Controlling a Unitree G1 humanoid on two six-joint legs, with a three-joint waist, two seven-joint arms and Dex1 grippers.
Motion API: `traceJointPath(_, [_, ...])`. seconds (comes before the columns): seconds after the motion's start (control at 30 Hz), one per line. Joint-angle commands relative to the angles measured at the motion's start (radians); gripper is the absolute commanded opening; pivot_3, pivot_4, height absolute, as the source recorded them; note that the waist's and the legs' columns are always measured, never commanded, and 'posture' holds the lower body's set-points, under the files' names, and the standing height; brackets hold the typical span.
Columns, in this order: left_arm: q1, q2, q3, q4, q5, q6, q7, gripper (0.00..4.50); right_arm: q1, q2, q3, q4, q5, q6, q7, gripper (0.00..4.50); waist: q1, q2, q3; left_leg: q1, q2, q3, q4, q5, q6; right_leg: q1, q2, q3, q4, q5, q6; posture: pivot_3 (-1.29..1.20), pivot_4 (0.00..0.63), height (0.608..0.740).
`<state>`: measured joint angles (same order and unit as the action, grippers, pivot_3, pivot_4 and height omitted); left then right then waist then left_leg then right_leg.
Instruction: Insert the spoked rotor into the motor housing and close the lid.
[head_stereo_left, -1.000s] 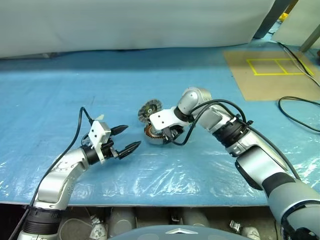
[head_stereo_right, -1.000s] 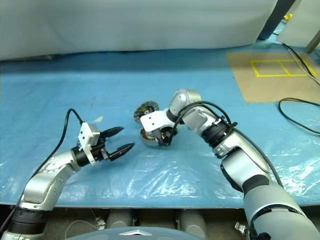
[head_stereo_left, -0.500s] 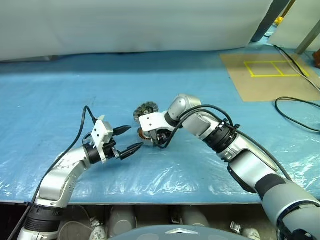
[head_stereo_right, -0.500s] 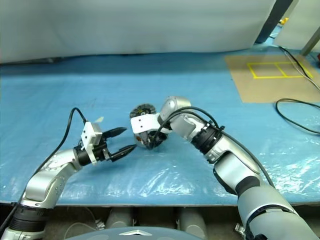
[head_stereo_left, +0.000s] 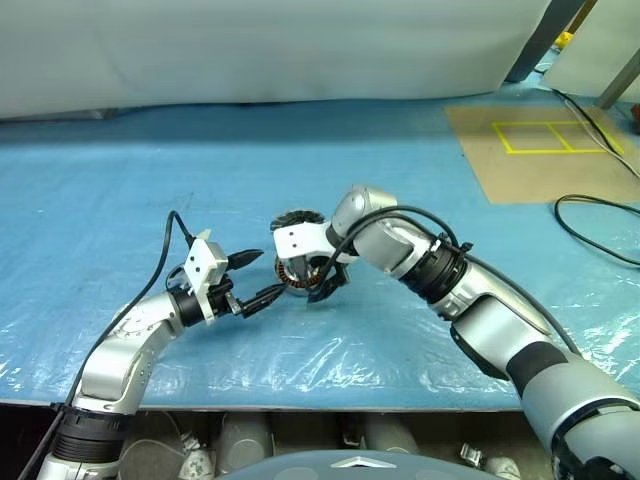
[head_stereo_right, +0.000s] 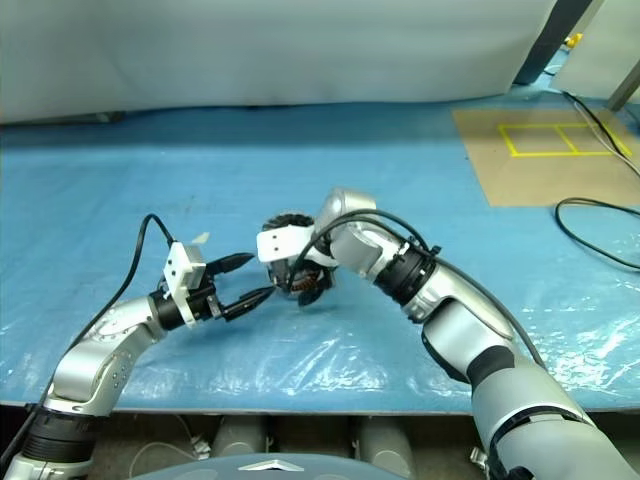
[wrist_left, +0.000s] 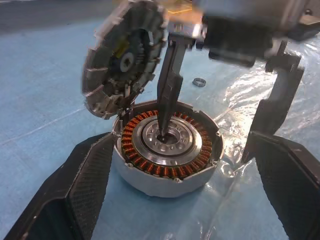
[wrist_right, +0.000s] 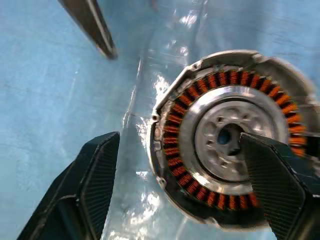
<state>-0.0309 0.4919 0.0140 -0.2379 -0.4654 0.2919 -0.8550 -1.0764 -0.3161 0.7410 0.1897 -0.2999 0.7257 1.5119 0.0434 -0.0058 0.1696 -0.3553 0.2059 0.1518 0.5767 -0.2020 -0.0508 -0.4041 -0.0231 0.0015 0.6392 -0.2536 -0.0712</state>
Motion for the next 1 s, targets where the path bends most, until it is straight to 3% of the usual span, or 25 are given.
traceJointPath(0.03, [-0.004, 0.013, 0.016, -0.014, -0.009, -0.003, -0.010, 4.50, -0.062, -0.044, -0.059, -0.132, 0.072, 0.052, 0.068, 4.03, 0.001, 0.000, 0.000, 0.000, 0.000, 0.000, 0.000, 0.000, 0.000, 0.000, 0.000, 0.000, 0.000, 0.000, 0.000, 0.00, 0.150, 0.740])
traceJointPath(0.17, [-0.004, 0.019, 0.022, -0.013, -0.013, -0.002, -0.011, 4.50, -0.096, -0.114, -0.086, -0.250, 0.174, 0.128, 0.101, 4.03, 0.001, 0.000, 0.000, -0.001, 0.000, 0.000, -0.002, 0.000, 0.000, -0.001, 0.000, 0.000, -0.001, 0.000, 0.000, 0.00, 0.150, 0.740])
traceJointPath(0.33, [-0.018, 0.030, 0.027, -0.010, -0.017, 0.004, -0.017, 4.50, -0.117, -0.268, -0.164, -0.336, 0.433, 0.202, 0.102, 4.03, 0.004, 0.000, 0.000, -0.002, 0.000, 0.000, -0.002, 0.000, 0.000, -0.002, 0.000, -0.001, -0.001, 0.001, 0.002, 0.00, 0.150, 0.740])
traceJointPath(0.43, [-0.016, 0.031, 0.033, -0.032, -0.033, 0.014, -0.016, 4.50, 0.017, -0.444, -0.322, -0.397, 0.617, 0.164, 0.102, 4.03, 0.024, -0.001, 0.000, -0.002, -0.001, 0.000, -0.002, 0.000, 0.000, -0.001, 0.000, 0.000, -0.001, 0.000, 0.001, 0.00, 0.150, 0.740])
traceJointPath(0.53, [-0.001, 0.033, 0.038, -0.062, -0.044, 0.024, -0.014, 4.50, 0.205, -0.527, -0.499, -0.461, 0.672, 0.098, 0.032, 4.03, 0.036, -0.002, 0.000, -0.002, -0.001, 0.000, -0.003, 0.000, 0.000, 0.003, 0.000, -0.001, -0.006, 0.001, 0.002, 0.00, 0.150, 0.740])
traceJointPath(0.67, [0.001, 0.036, 0.047, -0.068, -0.050, 0.028, -0.011, 4.50, 0.542, -0.412, -0.717, -0.495, 0.549, 0.057, -0.427, 4.03, 0.027, -0.002, -0.001, -0.004, -0.001, 0.000, -0.005, 0.000, -0.001, 0.002, 0.003, -0.001, -0.007, 0.003, 0.005, 0.00, 0.150, 0.740])
traceJointPath(0.77, [-0.009, 0.042, 0.050, -0.065, -0.061, 0.039, -0.015, 4.50, 0.714, -0.283, -0.786, -0.571, 0.521, 0.043, -0.644, 4.03, 0.024, 0.002, 0.000, 0.000, -0.002, 0.000, -0.005, 0.001, -0.002, 0.000, 0.003, 0.000, -0.006, 0.002, 0.004, 0.00, 0.150, 0.740])
traceJointPath(0.87, [-0.036, 0.050, 0.036, -0.048, -0.057, 0.044, -0.029, 4.50, 0.829, -0.187, -0.777, -0.594, 0.457, 0.003, -0.813, 4.03, 0.023, 0.002, 0.000, 0.000, -0.003, 0.000, -0.006, 0.001, -0.002, 0.000, 0.004, 0.001, -0.007, 0.001, 0.002, 0.00, 0.150, 0.740])
traceJointPath(1.0, [-0.094, 0.052, 0.030, -0.010, -0.055, 0.049, -0.045, 4.50, 0.903, -0.111, -0.770, -0.563, 0.426, -0.057, -0.929, 4.03, 0.025, 0.003, 0.000, 0.000, -0.002, 0.000, -0.007, 0.001, -0.002, 0.001, 0.001, 0.001, -0.010, 0.001, 0.004, 0.00, 0.150, 0.740])
